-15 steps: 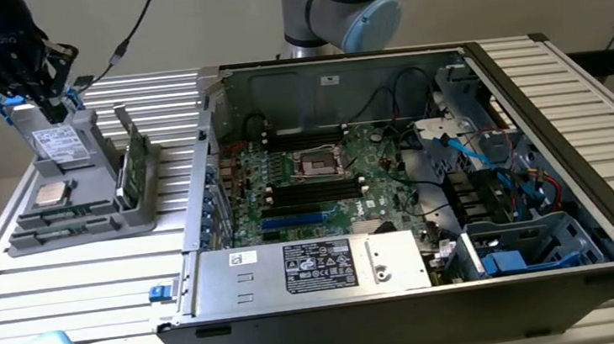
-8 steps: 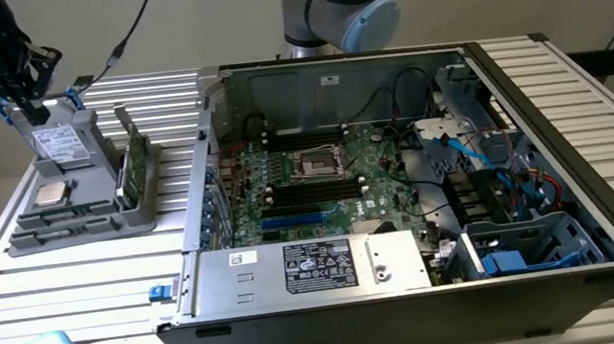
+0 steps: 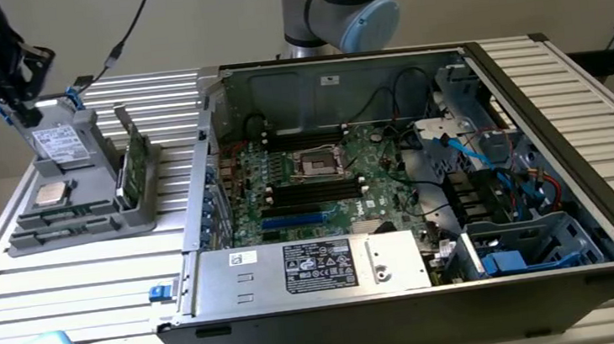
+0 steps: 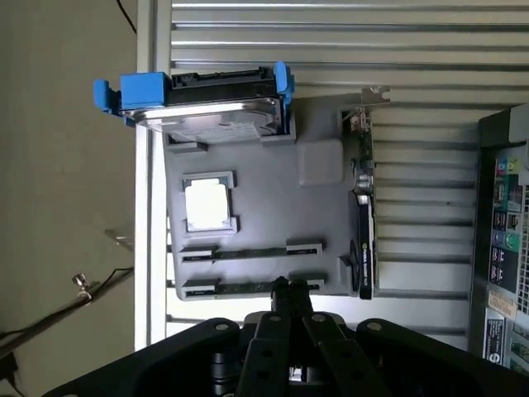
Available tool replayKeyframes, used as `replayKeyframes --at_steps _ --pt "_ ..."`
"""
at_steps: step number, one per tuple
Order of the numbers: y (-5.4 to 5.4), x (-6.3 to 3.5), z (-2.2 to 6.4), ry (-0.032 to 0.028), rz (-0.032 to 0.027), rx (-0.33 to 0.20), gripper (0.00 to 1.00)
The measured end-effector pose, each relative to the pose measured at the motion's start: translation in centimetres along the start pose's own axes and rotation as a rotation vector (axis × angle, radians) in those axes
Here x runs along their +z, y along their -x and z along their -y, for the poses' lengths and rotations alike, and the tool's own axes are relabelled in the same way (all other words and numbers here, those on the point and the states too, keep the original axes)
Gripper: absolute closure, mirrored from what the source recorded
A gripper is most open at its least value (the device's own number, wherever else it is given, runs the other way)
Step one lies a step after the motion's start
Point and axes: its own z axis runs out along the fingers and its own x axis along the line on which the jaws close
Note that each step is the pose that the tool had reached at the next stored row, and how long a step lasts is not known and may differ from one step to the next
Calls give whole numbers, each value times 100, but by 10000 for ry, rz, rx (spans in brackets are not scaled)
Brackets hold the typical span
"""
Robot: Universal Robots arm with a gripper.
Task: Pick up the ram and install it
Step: 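Reach for the ram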
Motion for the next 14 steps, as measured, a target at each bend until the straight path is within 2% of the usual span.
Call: replayKeyframes --at_steps 6,11,14 --pt "-82 4 -2 -70 -18 -517 89" --pt "-184 8 6 -94 -26 -728 89" --pt "-280 17 27 -96 -19 -740 89"
